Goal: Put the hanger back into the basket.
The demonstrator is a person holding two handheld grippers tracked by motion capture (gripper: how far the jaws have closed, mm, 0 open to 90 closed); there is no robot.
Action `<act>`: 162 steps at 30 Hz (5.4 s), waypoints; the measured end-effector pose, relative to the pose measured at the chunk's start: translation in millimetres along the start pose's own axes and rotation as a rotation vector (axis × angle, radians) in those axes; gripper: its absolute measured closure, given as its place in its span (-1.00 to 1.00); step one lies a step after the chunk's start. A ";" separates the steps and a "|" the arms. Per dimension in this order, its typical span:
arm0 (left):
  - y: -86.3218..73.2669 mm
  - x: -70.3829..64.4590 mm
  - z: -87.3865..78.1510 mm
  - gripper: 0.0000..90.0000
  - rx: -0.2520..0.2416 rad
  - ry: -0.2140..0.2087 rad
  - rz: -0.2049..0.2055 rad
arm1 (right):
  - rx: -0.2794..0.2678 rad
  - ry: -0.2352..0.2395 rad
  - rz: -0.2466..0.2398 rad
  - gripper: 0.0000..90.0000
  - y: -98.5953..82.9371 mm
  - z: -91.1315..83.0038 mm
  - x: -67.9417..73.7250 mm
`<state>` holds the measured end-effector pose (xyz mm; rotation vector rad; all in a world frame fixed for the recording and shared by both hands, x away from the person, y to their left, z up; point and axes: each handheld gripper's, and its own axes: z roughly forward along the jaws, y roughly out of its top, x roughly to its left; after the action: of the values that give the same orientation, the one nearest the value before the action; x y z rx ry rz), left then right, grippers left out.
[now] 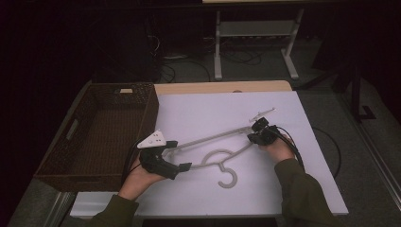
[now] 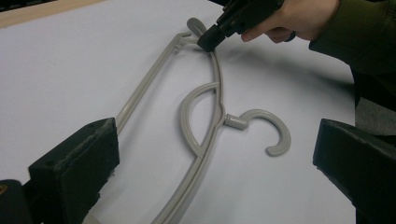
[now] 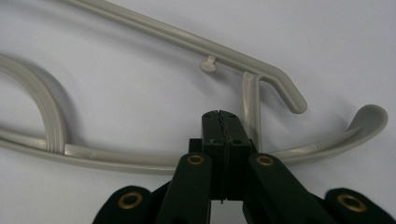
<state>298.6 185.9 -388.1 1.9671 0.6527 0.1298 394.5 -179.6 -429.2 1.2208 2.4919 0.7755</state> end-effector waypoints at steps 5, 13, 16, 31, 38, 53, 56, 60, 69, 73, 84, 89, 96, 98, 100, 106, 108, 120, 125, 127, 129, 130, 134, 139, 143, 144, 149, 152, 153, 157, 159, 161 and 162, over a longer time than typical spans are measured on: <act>-0.2 0.0 -0.9 -1.00 0.003 -0.002 0.004 | 0.000 0.000 0.000 0.99 -8.8 -6.1 0.2; -0.6 -0.9 0.1 -1.00 0.001 -0.012 0.003 | 0.014 0.009 0.022 0.99 -29.0 -20.6 3.1; -0.8 -1.6 0.6 -1.00 0.003 -0.013 0.000 | 0.017 0.005 0.009 0.99 -39.9 -28.1 6.9; -1.3 -1.7 0.6 -1.00 0.001 -0.015 0.000 | -0.051 0.007 0.024 0.84 -53.4 -47.7 12.6; -1.8 -1.1 1.4 -1.00 0.003 -0.012 0.002 | -0.149 0.068 -0.028 0.40 -58.0 -64.6 31.2; -3.1 -0.3 1.4 -1.00 -0.003 -0.018 -0.002 | -0.158 0.273 -0.155 0.31 -72.1 -56.2 96.9; -3.1 -0.5 1.3 -1.00 -0.007 -0.019 -0.005 | -0.128 0.288 -0.174 0.35 -73.2 -48.5 103.0; -3.1 0.2 0.8 -1.00 -0.004 -0.017 -0.003 | -0.101 0.295 -0.176 0.42 -73.8 -42.8 106.1; -3.0 -0.6 1.3 -1.00 -0.007 -0.020 -0.005 | -0.075 0.300 -0.197 0.55 -74.6 -37.0 110.7; -3.0 -0.3 1.0 -1.00 -0.007 -0.019 -0.006 | -0.070 0.295 -0.203 0.62 -74.7 -36.1 112.3; -3.2 -1.1 2.4 -1.00 -0.002 -0.020 0.000 | -0.069 0.262 -0.231 0.73 -75.1 -36.2 117.3; -3.6 -1.3 3.2 -1.00 0.003 -0.022 -0.002 | -0.066 0.266 -0.233 0.74 -74.4 -36.1 116.7; -5.6 -1.8 7.7 -1.00 0.024 -0.020 0.016 | -0.058 0.277 -0.229 0.75 -72.7 -36.4 114.6; -6.8 -2.2 9.9 -1.00 0.038 -0.020 0.023 | -0.065 0.281 -0.228 0.75 -72.2 -37.1 113.8; -8.0 -2.2 12.8 -1.00 0.062 -0.024 0.040 | -0.062 0.284 -0.217 0.75 -71.7 -38.9 113.2; -10.8 -4.9 24.4 -1.00 0.122 -0.044 0.080 | -0.075 0.287 -0.225 0.76 -70.2 -42.2 111.4; -11.3 -5.5 27.0 -1.00 0.130 -0.046 0.086 | -0.077 0.289 -0.218 0.76 -69.6 -43.9 111.2; -15.3 -12.5 49.1 -1.00 0.220 -0.072 0.146 | -0.084 0.314 -0.204 0.76 -67.9 -47.6 108.4; -15.8 -13.0 51.3 -0.77 0.223 -0.089 0.158 | -0.083 0.322 -0.196 0.76 -65.8 -51.3 106.8; -15.9 -12.9 52.5 -0.75 0.228 -0.091 0.160 | -0.091 0.319 -0.206 0.76 -65.1 -51.5 106.0; -16.0 -13.2 54.6 -0.72 0.236 -0.092 0.168 | -0.089 0.322 -0.199 0.76 -64.8 -52.1 106.2; -15.6 -12.9 57.5 -0.70 0.244 -0.093 0.186 | -0.089 0.322 -0.198 0.76 -64.5 -52.7 106.1; -13.5 -12.2 65.3 -0.50 0.262 -0.108 0.203 | -0.094 0.322 -0.206 0.76 -62.9 -54.3 104.7; -9.7 -11.7 75.0 -0.20 0.300 -0.118 0.227 | -0.101 0.322 -0.200 0.76 -61.3 -56.9 104.3; -11.7 -10.5 79.9 0.01 0.348 -0.130 0.242 | -0.105 0.326 -0.202 0.76 -60.7 -57.7 103.5; -11.7 -10.5 79.9 0.06 0.348 -0.130 0.242 | -0.105 0.326 -0.202 0.76 -60.7 -57.7 103.5; -10.1 -11.9 87.1 0.25 0.388 -0.146 0.264 | -0.111 0.325 -0.205 0.76 -59.1 -59.6 102.6; -8.7 -11.8 88.4 0.32 0.391 -0.150 0.272 | -0.112 0.326 -0.198 0.76 -58.4 -61.1 102.7; -7.3 -12.0 89.4 0.38 0.390 -0.153 0.278 | -0.112 0.329 -0.197 0.76 -57.9 -62.0 102.5; -6.1 -12.5 91.2 0.46 0.396 -0.154 0.287 | -0.120 0.329 -0.196 0.76 -57.3 -62.7 102.4; -6.3 -12.2 92.7 0.50 0.402 -0.155 0.297 | -0.120 0.329 -0.195 0.76 -57.1 -63.2 102.3; -7.4 -12.4 94.2 0.51 0.404 -0.154 0.298 | -0.128 0.325 -0.205 0.76 -56.8 -63.1 101.5; -7.4 -12.3 94.4 0.55 0.404 -0.152 0.304 | -0.129 0.326 -0.205 0.76 -56.6 -63.4 101.5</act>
<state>319.6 106.9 -437.4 2.4312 0.2907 0.0336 267.1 -150.1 -409.0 0.8350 2.7125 1.1353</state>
